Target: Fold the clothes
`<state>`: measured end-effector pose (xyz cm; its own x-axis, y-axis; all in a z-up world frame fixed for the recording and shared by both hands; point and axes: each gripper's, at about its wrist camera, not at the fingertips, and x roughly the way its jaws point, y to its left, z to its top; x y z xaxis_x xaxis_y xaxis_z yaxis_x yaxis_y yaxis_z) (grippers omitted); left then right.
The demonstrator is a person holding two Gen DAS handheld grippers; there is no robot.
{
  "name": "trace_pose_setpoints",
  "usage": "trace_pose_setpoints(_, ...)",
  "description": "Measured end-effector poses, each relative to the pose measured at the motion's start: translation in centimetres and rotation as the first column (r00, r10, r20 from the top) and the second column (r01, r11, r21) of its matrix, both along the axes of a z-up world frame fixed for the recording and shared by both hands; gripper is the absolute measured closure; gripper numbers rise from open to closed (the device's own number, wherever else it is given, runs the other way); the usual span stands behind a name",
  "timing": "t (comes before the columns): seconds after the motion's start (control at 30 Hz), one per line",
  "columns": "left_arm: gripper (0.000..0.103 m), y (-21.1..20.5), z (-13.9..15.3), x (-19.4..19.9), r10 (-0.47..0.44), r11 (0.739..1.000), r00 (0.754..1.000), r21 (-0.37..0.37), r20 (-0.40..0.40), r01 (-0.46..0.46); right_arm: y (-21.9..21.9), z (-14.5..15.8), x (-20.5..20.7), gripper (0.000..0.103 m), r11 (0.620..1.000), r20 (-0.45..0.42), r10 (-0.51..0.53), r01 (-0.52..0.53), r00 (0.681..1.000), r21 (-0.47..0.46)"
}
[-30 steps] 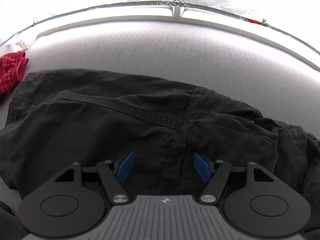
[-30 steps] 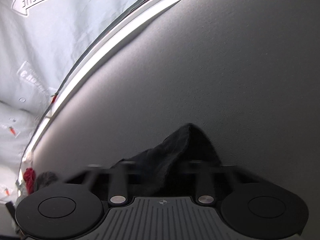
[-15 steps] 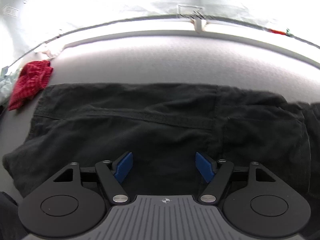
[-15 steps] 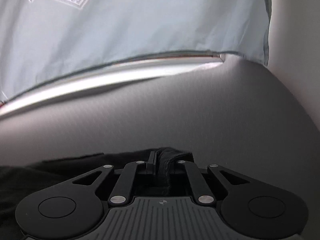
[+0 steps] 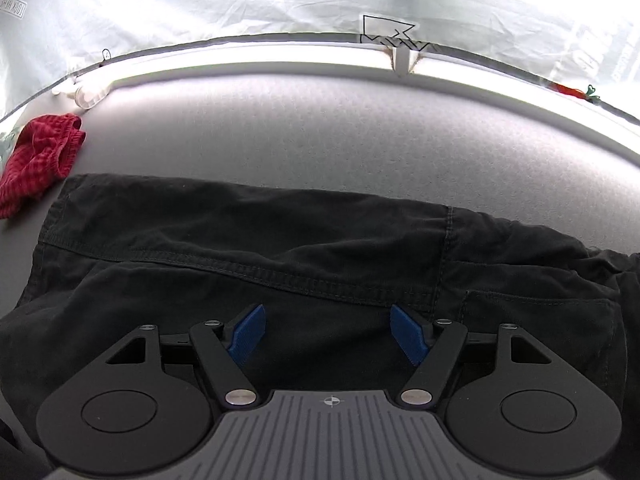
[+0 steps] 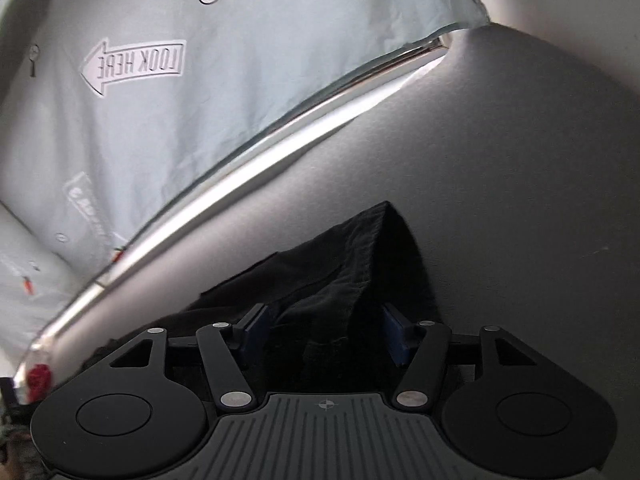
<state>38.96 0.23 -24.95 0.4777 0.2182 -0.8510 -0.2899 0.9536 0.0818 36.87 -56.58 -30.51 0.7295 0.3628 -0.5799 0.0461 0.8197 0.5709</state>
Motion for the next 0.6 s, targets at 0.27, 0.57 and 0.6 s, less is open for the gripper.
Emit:
trace_pose_setpoints(0.27, 0.033, -1.0, 1.0, -0.7, -0.048, 0.999, 0.998, -0.002, 0.037, 0.048, -1.0, -0.2, -2.0, 0.042, 0.978, -0.037, 0.150, -0.154, 0.988, -0.138)
trace_pose_setpoints(0.57, 0.032, -9.2, 3.7, -0.8, -0.304, 0.949, 0.946, -0.047, 0.113, 0.311, 4.3, 0.3, 0.6, 0.046, 0.911, -0.017, 0.335, -0.328, 0.942, -0.248)
trace_pose_setpoints(0.6, 0.032, -10.2, 3.5, -0.5, -0.330, 0.939, 0.938, -0.058, 0.110, 0.338, 4.8, 0.4, 1.1, 0.064, 0.902, -0.013, 0.363, -0.355, 0.932, -0.245)
